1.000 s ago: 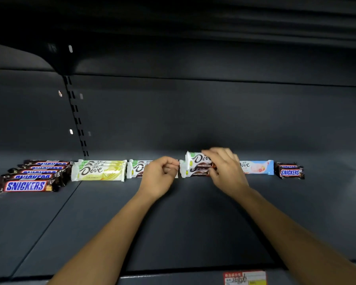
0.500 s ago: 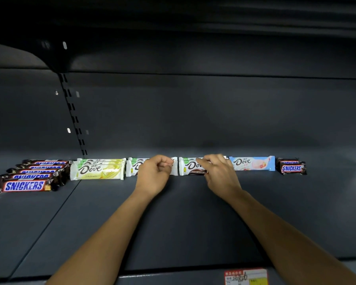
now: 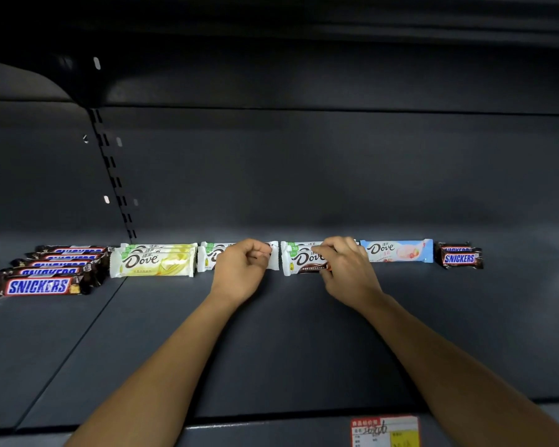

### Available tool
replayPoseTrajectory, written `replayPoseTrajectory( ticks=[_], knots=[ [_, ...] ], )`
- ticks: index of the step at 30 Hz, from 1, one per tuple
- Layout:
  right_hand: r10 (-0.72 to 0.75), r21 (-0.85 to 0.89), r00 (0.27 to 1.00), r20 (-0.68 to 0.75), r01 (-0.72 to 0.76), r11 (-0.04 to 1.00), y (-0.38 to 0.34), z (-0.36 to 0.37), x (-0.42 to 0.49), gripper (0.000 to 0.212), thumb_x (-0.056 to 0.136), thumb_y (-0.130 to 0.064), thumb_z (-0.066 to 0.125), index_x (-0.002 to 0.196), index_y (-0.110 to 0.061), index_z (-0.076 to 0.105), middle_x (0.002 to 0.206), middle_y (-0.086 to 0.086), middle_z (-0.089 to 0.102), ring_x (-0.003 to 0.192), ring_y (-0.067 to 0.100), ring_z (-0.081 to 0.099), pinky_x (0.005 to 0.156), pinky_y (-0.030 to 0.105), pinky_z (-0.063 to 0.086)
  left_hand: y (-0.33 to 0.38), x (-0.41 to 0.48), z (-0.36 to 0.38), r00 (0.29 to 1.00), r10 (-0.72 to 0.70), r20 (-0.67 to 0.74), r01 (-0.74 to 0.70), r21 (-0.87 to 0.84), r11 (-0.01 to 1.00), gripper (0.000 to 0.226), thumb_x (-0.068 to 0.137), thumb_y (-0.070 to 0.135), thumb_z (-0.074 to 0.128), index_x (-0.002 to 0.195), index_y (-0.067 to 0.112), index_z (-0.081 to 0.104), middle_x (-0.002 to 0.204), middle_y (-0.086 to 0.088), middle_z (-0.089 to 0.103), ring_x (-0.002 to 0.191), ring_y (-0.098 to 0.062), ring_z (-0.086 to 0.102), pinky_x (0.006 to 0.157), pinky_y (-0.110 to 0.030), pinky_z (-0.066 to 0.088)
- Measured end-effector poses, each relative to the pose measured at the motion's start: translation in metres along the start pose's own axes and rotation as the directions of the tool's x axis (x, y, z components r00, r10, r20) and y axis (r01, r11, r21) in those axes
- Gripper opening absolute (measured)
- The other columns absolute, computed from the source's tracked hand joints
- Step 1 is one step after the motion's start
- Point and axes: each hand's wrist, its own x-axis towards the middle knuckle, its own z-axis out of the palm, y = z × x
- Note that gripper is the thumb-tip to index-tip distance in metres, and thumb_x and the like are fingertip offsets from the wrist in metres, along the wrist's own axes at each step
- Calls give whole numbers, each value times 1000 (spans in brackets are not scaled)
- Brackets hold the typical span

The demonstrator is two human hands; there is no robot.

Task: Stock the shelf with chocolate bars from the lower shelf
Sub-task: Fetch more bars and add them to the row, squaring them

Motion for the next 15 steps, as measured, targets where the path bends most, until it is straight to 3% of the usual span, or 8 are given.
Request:
replayPoseTrajectory(
  ticks=[7, 10, 15],
  knots=[
    [22, -22, 1000, 19, -22, 1000, -1, -2, 0, 44, 78, -12, 66, 121, -17, 61, 112, 1, 56, 106, 24, 49, 93, 37, 36, 2, -1, 1, 1000, 7, 6, -7, 53, 999, 24, 85, 4, 55, 78, 25, 65, 75, 10, 65, 72, -6, 59, 72, -9, 45],
    [19, -35, 1000, 1, -19, 999, -1, -1, 0, 43, 75, -11, 70, 117, -16, 64, 108, 3, 58, 102, 27, 52, 88, 40, 40, 3, -3, 1, 1000, 10, 13, -11, 69, 998, 22, 85, 3, 56, 81, 22, 66, 75, 11, 64, 70, -3, 58, 67, 0, 40],
    [19, -40, 1000, -19, -20, 999, -2, 0, 1, 43, 70, -9, 75, 111, -17, 67, 102, 3, 60, 96, 28, 55, 83, 41, 44, 4, -4, 1, 1000, 9, 24, -11, 82, 997, 20, 86, 2, 55, 83, 19, 67, 76, 12, 63, 69, 0, 57, 66, 2, 38]
  ],
)
